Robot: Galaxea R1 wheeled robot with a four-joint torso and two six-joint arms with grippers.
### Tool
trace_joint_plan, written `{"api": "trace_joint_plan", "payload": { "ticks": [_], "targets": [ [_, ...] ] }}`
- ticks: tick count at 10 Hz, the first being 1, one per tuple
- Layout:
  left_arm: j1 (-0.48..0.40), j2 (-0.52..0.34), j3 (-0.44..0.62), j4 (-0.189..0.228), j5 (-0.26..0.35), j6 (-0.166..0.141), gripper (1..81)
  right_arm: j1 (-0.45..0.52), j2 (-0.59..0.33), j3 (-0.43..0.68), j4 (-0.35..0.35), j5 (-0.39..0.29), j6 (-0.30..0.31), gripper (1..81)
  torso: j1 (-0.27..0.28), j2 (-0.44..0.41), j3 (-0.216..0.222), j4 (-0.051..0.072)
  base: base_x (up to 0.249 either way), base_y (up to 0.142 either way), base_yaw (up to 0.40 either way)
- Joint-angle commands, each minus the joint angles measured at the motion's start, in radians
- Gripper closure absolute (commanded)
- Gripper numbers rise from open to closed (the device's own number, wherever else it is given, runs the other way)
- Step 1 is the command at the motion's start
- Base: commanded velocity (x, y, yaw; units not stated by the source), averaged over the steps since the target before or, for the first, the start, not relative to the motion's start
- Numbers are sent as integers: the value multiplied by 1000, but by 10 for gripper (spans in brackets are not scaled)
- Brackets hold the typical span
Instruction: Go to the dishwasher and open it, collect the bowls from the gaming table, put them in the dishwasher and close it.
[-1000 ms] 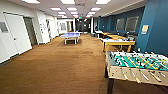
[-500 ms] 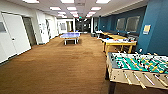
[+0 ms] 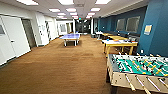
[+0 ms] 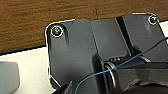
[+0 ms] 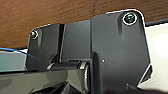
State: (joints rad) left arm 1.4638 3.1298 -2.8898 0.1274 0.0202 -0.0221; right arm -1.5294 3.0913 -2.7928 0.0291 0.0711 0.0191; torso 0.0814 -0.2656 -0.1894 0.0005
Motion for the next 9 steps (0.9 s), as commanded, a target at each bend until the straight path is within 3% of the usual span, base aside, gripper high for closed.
{"api": "trace_joint_plan", "payload": {
  "ticks": [1,9],
  "targets": [
    [-53,1,1,-3,52,4,10,48,8,-2,5,-51,-1,10,0,0,0,0,173,0,0],
    [-52,3,1,0,52,5,10,47,9,-2,5,-51,-1,10,-1,0,0,0,177,0,0]
  ]
}}
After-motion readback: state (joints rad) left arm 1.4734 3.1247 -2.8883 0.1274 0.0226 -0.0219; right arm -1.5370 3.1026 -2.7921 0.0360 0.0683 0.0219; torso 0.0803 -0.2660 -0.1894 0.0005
